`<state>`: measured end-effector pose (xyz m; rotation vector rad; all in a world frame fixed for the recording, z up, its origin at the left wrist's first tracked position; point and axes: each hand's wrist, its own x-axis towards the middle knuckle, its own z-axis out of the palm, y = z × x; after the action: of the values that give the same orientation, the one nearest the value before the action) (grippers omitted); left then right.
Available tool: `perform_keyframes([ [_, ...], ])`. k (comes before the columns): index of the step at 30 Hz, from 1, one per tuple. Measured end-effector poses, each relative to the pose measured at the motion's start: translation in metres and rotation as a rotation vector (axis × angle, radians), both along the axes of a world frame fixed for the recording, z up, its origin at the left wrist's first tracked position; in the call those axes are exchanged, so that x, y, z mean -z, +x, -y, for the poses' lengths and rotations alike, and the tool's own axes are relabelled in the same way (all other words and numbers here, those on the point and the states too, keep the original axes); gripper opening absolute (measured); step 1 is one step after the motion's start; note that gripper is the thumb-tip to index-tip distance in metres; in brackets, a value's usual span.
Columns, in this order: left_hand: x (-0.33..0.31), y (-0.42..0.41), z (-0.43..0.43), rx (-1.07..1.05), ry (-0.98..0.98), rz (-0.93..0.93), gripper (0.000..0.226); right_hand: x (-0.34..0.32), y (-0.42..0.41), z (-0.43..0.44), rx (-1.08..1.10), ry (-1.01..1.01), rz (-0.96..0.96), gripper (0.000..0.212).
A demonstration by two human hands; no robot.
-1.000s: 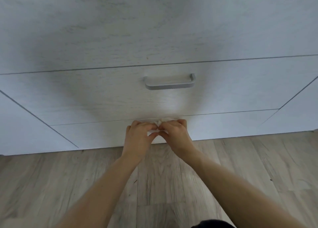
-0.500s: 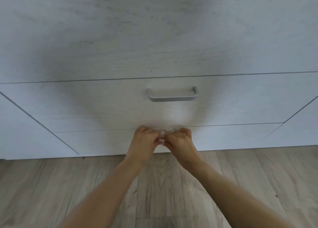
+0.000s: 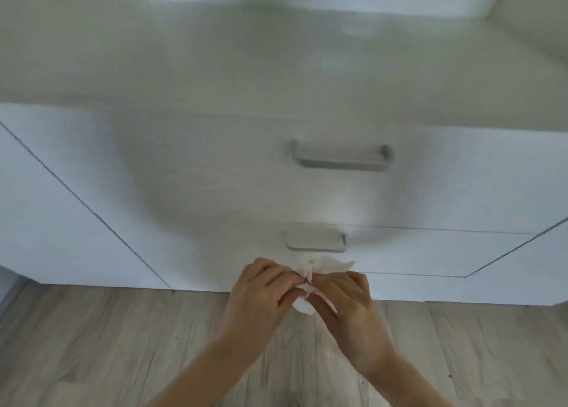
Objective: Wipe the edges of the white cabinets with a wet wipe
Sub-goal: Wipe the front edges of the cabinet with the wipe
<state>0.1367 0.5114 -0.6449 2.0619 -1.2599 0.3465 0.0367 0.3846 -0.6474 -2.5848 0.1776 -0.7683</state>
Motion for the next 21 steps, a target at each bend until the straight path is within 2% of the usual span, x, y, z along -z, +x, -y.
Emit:
perform_keyframes([
  [4,-0.107,-0.01,-0.024,-0.046,0.036,0.024,0.022,-0.103,-0.001,-0.019,-0.008,-0.061,0.034,0.013],
  [8,-0.23,-0.017,-0.06,-0.12,-0.008,-0.033,0.018,-0.218,0.011,-0.047,-0.058,-0.153,0.146,0.042],
  [11,-0.317,-0.015,-0.1,-0.187,-0.021,-0.036,0.017,-0.299,0.029,-0.082,-0.146,-0.124,0.184,0.049],
  [17,-0.42,0.004,-0.173,-0.3,-0.073,0.011,0.018,-0.401,0.065,-0.154,-0.258,-0.118,0.244,0.052],
  [21,-0.461,0.038,-0.232,-0.357,-0.103,0.06,0.018,-0.449,0.101,-0.213,-0.262,-0.11,0.237,0.054],
])
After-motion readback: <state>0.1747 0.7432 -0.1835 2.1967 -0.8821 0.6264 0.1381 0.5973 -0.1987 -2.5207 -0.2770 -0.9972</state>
